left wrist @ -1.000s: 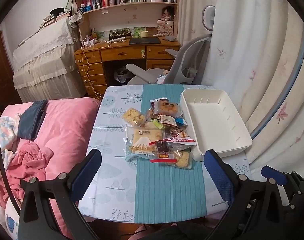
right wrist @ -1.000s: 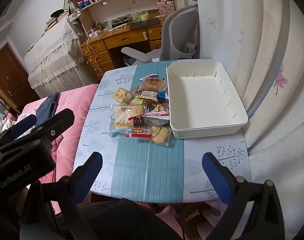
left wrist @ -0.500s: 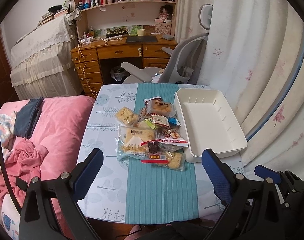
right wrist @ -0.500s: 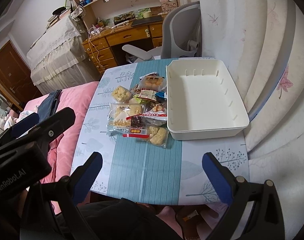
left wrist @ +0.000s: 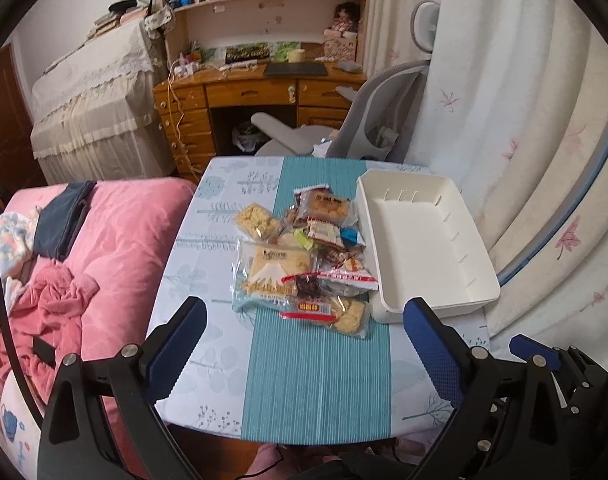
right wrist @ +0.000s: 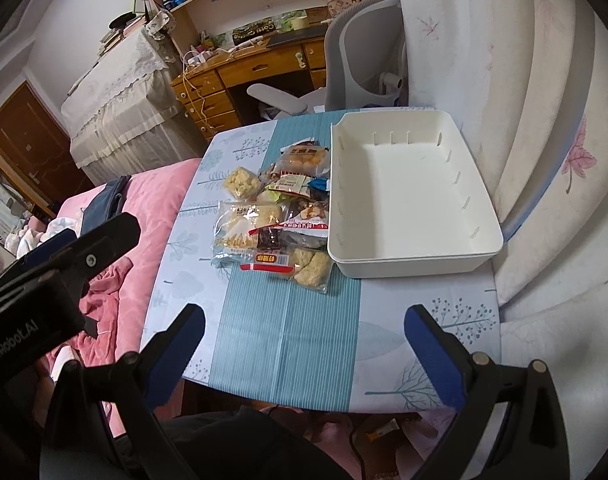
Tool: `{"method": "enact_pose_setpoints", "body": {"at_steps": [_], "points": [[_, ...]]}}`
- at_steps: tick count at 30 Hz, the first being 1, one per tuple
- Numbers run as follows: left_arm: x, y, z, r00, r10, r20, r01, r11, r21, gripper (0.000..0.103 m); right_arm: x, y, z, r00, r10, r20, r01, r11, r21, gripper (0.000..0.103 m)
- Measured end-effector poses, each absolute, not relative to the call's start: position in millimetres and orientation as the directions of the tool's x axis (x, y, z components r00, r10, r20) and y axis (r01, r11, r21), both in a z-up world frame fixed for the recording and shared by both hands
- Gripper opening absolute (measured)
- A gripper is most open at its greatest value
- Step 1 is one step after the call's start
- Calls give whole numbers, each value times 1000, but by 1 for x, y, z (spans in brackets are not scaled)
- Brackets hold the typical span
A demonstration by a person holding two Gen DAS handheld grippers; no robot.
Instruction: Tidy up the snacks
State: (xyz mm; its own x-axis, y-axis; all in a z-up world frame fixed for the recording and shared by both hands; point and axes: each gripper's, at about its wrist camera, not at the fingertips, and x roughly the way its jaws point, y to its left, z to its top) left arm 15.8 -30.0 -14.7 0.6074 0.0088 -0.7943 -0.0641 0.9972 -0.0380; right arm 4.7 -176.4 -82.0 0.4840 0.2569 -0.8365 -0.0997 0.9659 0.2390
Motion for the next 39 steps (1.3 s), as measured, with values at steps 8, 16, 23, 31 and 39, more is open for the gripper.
{"method": "enact_pose_setpoints", "body": {"at_steps": [8,16,23,31,39], "points": [[10,-23,-26,572,41,-819,-125,991,-38,98,18,-191,-92,461,293,-838,-113,956,272,100],[17,4,-24,587,31,-809,-176,980,-90,98,35,-193,-96,452,291,-843,-83,955,285,100],[48,26,-28,571,-40,-820,-94,989,-114,98,46,-191,-99,470,265,-842,15,951,308,100],[91,62,-38,537,-145,-831,58,989,-135,98,55,-176,-107,492,191,-849,212,920,330,100],[125,98,-54,475,-238,-847,258,958,-125,98,59,-150,-127,468,149,-871,385,853,353,100]]}}
